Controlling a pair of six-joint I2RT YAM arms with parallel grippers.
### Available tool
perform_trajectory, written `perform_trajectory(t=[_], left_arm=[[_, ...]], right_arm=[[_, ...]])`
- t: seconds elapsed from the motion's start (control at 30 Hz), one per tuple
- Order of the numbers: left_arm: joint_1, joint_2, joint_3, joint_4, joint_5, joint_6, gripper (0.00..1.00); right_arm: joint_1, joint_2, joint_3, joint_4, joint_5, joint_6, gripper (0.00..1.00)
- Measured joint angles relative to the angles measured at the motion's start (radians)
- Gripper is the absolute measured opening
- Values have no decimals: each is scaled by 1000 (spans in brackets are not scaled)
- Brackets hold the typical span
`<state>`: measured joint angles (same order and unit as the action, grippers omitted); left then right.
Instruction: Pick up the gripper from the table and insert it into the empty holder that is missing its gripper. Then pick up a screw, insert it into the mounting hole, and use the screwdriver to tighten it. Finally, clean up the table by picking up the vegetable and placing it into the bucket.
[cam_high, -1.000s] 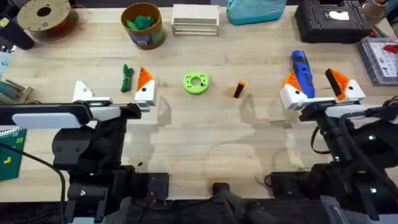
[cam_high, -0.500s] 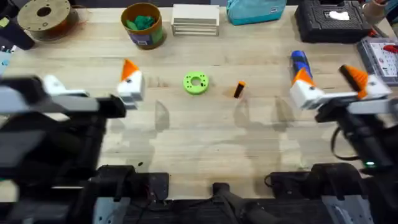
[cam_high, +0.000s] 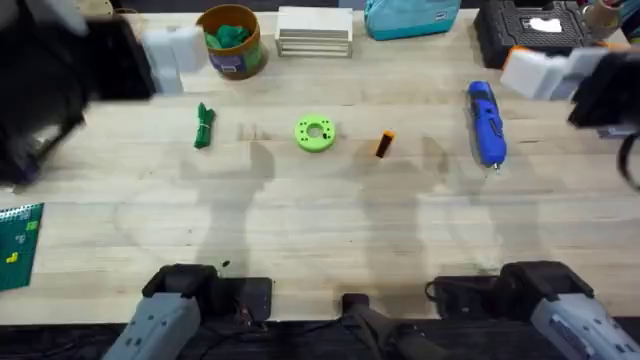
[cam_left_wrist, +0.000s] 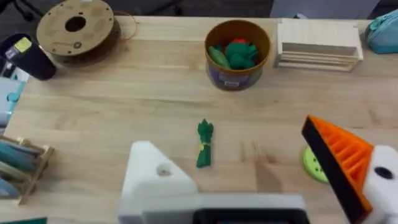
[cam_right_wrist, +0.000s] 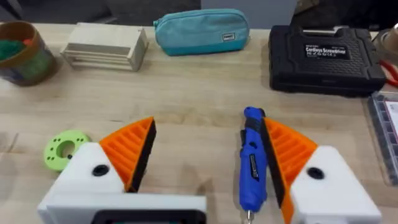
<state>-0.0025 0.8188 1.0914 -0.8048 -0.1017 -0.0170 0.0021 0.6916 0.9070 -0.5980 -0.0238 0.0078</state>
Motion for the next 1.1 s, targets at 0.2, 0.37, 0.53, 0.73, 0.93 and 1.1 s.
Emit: perform_trajectory(t=[0.2,0.37,0.53,0.73,0.93,1.1], left_arm=[[0,281,305,-233,9,-3,985],[0,372,397,-307,37,-3,985],[0,394,402,-307,49,-3,985],[3,406,402,-343,54,-3,985],[89,587,404,-424,57,-2,985],[126,729,392,-382,75,14,985]], right_arm=[[0,257,311,-276,0,0,991],[0,364,425,-342,0,-1,990],[0,388,434,-343,0,-1,991],[0,388,434,-345,0,-1,991],[0,388,434,-345,0,0,990],[0,388,434,-345,0,0,990]])
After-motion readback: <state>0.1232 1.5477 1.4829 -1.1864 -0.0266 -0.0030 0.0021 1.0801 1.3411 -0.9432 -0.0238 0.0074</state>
